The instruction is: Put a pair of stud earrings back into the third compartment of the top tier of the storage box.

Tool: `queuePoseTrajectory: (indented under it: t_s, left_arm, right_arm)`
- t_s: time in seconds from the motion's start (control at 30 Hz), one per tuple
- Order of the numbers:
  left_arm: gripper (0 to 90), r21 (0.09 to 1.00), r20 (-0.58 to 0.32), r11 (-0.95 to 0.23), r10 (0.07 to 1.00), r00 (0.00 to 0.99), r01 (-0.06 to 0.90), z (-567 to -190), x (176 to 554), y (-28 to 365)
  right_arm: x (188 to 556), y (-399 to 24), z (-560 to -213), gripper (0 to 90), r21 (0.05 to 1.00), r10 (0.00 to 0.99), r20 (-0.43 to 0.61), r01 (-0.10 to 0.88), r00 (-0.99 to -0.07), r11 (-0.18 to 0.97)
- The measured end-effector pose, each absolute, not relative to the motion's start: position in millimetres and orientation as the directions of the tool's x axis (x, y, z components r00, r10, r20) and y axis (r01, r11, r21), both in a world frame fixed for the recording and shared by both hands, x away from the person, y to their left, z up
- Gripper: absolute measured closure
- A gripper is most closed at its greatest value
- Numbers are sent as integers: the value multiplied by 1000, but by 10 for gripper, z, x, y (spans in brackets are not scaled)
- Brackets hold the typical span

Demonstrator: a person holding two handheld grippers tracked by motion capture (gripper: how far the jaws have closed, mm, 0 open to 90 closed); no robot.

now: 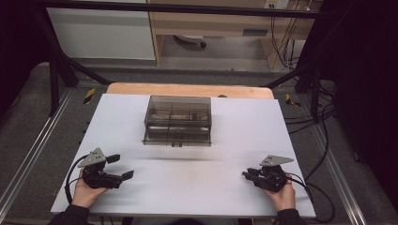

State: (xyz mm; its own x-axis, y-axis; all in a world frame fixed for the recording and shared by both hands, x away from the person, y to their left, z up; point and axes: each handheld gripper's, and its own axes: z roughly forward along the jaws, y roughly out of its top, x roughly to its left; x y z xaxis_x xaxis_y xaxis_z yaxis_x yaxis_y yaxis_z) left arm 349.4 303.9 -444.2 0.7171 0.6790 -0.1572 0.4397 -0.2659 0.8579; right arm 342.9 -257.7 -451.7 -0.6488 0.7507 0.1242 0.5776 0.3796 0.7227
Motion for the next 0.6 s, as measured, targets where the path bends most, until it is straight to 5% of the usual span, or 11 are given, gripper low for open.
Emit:
queuePoseTrajectory:
  t_s: [0.6]
  left_arm:
    - [54,858,-156,-266,680,716,439,-4440,3493,3039]
  right_arm:
    - [3435,-2570,-4526,787,708,752,129,591,-646,386]
